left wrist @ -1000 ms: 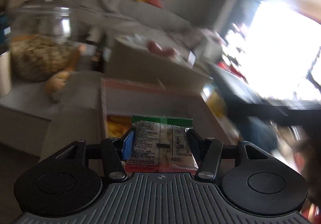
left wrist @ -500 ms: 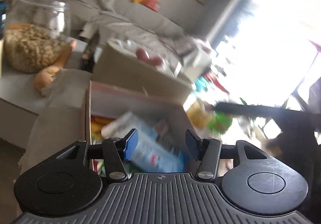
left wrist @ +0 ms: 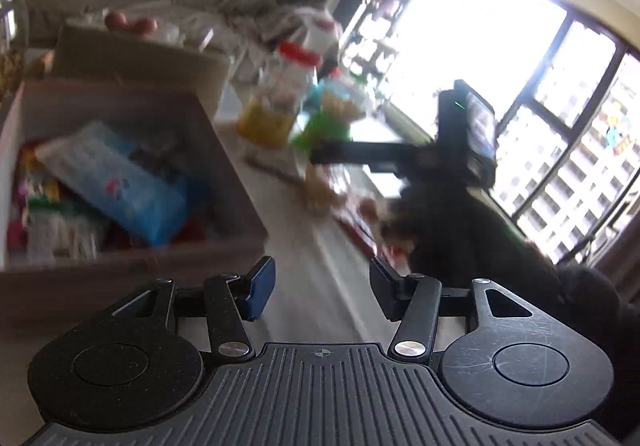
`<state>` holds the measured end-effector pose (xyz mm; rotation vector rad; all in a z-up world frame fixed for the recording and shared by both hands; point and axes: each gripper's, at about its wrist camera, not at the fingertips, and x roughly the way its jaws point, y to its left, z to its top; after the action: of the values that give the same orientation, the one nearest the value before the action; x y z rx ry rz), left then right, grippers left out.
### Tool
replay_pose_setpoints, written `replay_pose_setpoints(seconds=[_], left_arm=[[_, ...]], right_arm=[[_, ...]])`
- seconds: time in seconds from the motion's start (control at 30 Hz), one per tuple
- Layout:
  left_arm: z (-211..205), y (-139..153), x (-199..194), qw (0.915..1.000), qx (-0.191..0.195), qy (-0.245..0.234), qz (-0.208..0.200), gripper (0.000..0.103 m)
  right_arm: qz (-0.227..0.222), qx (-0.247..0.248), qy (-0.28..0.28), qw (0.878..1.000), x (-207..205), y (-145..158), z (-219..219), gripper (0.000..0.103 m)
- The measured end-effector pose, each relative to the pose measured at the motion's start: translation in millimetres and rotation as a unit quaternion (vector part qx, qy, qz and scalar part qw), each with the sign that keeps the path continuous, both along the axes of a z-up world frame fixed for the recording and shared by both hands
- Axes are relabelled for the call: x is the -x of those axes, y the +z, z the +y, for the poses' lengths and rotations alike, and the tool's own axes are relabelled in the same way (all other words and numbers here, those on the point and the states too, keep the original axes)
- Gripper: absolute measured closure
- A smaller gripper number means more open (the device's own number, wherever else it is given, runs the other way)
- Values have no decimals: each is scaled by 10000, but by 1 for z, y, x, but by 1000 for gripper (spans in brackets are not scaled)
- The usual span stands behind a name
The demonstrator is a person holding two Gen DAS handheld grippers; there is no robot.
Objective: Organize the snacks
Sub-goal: 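Grasp the wrapped bun with the left gripper while the right grasps the dark packet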
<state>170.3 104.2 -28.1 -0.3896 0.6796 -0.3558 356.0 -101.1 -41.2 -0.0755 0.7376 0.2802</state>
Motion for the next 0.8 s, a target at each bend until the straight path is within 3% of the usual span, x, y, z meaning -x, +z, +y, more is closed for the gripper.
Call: replay_pose_setpoints(seconds=[0.07, 0.2, 0.3, 0.4, 0.43, 0.5, 0.57, 0.67, 0.8], left_arm=[[-7, -7, 4, 9998, -122, 25, 170, 46], [-7, -16, -1, 9989, -224, 157, 375, 46], [-7, -18, -10, 9987, -186, 69, 475, 46], [-14, -22, -12, 9984, -145, -79, 548, 46], [-16, -24, -13, 9982, -126, -122, 572, 46], [-21, -27, -13, 9977, -99, -210, 632, 46], [-24, -30, -11, 9971, -149, -297, 680, 46], [-28, -32, -10, 9966, -207, -372, 703, 46], [-29, -28, -6, 9972, -198, -370, 618, 46]], right_arm=[[158, 157, -123, 9997, -9, -17, 0, 9], [511, -458, 116, 9976, 4, -30, -14, 44], [916, -885, 664, 9896, 35, -27, -19, 44], [1494, -1378, 1239, 9713, 70, -26, -24, 43], [1657, -1560, 1399, 9637, 78, -26, -28, 40], [1721, -1867, 1515, 9553, 90, -24, -39, 25], [1321, -1881, 1355, 9637, 101, -13, -52, 17], [605, -1338, 781, 9861, 100, -4, -68, 17], [363, -788, 204, 9960, 79, -9, -68, 17]])
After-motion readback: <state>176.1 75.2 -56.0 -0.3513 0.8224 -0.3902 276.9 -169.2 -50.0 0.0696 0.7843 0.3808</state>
